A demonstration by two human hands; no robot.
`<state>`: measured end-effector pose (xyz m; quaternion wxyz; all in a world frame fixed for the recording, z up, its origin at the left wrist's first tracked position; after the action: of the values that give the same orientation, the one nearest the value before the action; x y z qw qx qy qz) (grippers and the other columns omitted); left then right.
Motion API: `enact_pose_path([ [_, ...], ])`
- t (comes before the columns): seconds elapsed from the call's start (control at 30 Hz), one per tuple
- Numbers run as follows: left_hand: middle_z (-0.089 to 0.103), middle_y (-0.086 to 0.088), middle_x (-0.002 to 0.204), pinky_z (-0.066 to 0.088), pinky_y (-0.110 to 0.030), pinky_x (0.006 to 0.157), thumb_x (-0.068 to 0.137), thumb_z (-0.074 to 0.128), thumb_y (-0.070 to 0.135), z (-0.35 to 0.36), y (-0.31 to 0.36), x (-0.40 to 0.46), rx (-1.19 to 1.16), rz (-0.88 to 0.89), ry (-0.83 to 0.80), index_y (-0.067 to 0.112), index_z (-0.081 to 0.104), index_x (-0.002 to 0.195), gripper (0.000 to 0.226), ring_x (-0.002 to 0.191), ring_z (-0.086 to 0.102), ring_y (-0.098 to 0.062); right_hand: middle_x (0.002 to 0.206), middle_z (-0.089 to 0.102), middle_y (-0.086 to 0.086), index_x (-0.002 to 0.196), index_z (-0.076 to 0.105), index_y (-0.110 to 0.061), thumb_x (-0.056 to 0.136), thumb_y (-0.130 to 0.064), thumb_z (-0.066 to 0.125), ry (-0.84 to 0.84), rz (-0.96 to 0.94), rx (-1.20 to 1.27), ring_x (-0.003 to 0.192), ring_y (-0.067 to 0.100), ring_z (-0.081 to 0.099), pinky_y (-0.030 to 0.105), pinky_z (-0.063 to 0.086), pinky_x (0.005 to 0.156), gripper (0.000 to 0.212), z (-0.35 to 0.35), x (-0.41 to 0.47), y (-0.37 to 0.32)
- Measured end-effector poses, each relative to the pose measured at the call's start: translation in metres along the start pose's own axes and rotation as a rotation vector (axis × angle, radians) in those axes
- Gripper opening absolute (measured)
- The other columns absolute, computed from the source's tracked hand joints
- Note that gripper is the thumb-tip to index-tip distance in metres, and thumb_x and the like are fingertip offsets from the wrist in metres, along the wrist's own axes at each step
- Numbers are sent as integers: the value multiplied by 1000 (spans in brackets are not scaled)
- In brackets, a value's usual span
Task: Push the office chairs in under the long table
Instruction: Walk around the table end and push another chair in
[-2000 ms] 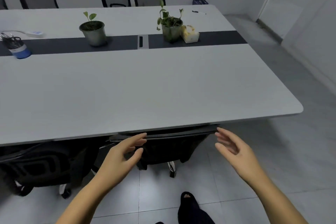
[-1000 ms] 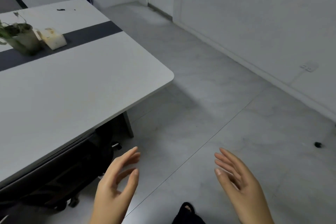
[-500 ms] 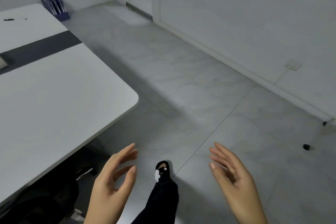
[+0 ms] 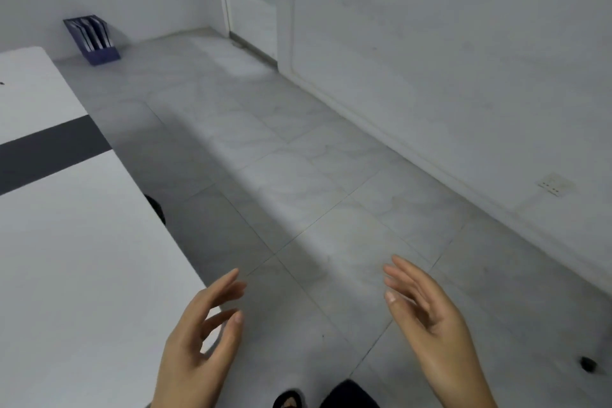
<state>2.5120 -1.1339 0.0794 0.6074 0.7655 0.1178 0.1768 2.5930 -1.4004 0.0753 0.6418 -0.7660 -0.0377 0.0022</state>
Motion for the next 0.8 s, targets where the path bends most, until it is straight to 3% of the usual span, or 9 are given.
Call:
enact_pose_path([
  [0.03, 69, 12, 102, 50, -9, 77, 73, 55, 13, 4, -3, 13, 2, -6, 18, 45, 63, 105, 45, 97, 64, -4, 112, 66, -21, 112, 60, -38, 67, -56, 69, -12, 2, -15, 103, 2, 62, 7, 45, 84, 49, 2, 18, -1],
  [0.23, 68, 11, 104, 48, -7, 78, 74, 60, 19, 36, -24, 106, -8, -39, 119, 50, 61, 107, 45, 97, 64, -1, 114, 65, -20, 112, 58, -41, 67, -56, 62, -115, 9, -19, 104, 4, 62, 12, 46, 89, 48, 18, 142, 12],
  [0.3, 68, 10, 107, 47, -7, 78, 72, 61, 31, 48, -25, 142, -18, -42, 160, 49, 60, 108, 40, 98, 64, -1, 114, 65, -19, 113, 58, -39, 66, -60, 63, -168, -3, -12, 104, 4, 62, 10, 46, 86, 51, 23, 189, 13],
  [0.4, 67, 11, 109, 48, -7, 78, 68, 55, 41, 67, -21, 194, -8, -43, 230, 51, 60, 108, 41, 99, 63, 0, 112, 66, -19, 109, 63, -37, 74, -35, 64, -247, -17, 6, 102, 4, 63, 8, 46, 83, 35, 29, 263, 13],
  [0.5, 67, 12, 108, 48, -7, 81, 69, 54, 41, 81, -19, 239, 13, -42, 294, 52, 59, 109, 41, 100, 63, -1, 112, 66, -20, 108, 63, -35, 79, -4, 63, -332, -53, -7, 100, 4, 64, 7, 46, 81, 42, 42, 329, 10],
  [0.6, 67, 11, 109, 48, -8, 81, 70, 55, 41, 87, -23, 277, 30, -63, 351, 51, 59, 110, 42, 101, 63, -2, 112, 65, -21, 109, 64, -35, 80, 0, 62, -420, -49, -8, 100, 2, 64, 7, 46, 81, 45, 65, 385, 12],
  [0.7, 67, 9, 110, 49, -10, 83, 69, 56, 43, 82, -32, 313, 33, -107, 424, 53, 58, 109, 42, 103, 63, -5, 111, 66, -20, 110, 59, -40, 79, -7, 64, -486, -43, 3, 101, 4, 64, 8, 46, 81, 45, 96, 435, 14],
  [0.77, 67, 9, 110, 49, -9, 82, 68, 56, 43, 75, -42, 340, 44, -126, 468, 54, 58, 108, 42, 102, 63, -5, 112, 65, -21, 111, 58, -41, 74, -38, 67, -528, -20, 0, 102, 3, 63, 8, 46, 82, 38, 123, 467, 15],
  [0.8, 67, 9, 110, 48, -9, 82, 68, 56, 42, 70, -47, 355, 53, -130, 491, 54, 58, 108, 41, 102, 63, -5, 112, 65, -21, 112, 58, -41, 69, -55, 66, -549, -31, -3, 102, 2, 63, 7, 46, 82, 46, 138, 485, 14],
])
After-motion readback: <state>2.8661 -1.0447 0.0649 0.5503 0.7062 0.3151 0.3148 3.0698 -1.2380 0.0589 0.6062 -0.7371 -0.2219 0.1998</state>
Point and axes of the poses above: each hand's wrist, its own x-axis towards the middle knuckle, its own z-axis out of the palm, y = z × x, the point moved 8 cm from there along x, towards the middle knuckle
